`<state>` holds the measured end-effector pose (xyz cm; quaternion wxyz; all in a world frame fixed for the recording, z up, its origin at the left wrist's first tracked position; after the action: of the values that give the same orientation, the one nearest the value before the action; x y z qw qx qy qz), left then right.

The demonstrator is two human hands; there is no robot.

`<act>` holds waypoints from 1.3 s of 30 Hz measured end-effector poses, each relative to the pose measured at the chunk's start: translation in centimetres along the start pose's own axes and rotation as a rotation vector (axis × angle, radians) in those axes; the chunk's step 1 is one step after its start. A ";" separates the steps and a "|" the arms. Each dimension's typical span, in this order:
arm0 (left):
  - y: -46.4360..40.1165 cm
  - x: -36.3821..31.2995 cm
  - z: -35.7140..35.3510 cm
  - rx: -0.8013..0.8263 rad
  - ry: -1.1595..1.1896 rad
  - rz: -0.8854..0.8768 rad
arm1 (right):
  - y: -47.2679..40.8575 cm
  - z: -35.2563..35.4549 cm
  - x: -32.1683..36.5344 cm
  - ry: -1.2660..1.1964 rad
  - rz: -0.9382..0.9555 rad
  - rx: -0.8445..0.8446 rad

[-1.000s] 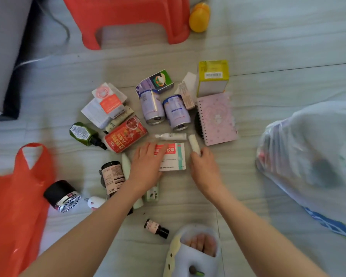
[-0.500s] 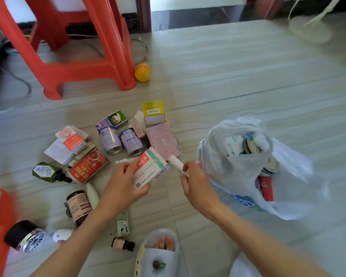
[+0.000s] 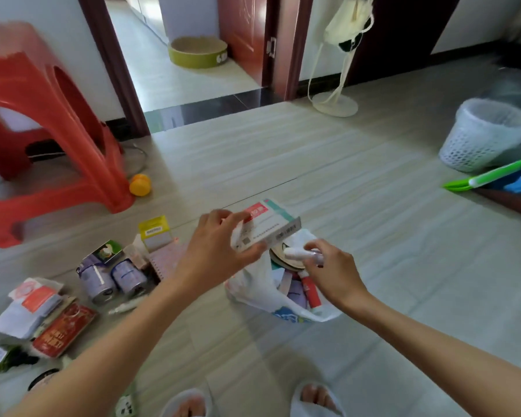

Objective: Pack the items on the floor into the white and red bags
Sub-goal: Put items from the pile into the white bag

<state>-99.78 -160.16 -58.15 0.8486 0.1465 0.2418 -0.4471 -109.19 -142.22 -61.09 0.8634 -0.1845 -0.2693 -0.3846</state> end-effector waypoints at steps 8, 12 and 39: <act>-6.1 -5.0 -6.9 0.258 -0.505 0.022 | -2.1 -3.6 -7.8 0.513 -0.083 0.171; -7.7 -4.2 -9.8 0.261 -0.584 0.025 | -4.0 -3.7 -11.0 0.312 -0.197 0.033; -4.0 1.0 -8.4 -0.061 -0.068 -0.329 | -2.6 -8.3 -8.2 -0.215 0.037 0.014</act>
<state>-104.97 -159.22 -65.88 0.7758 0.0641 0.2473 -0.5770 -113.09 -143.64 -72.33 0.8379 -0.2235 -0.3597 -0.3444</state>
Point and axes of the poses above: each hand's wrist, its own y-axis away from the middle knuckle, its own z-axis out of the back of the hand, x = y × z, the point moved 1 cm from there along -y, towards the middle knuckle, and after that the axes turned 13 degrees about z, right-handed, at the moved point
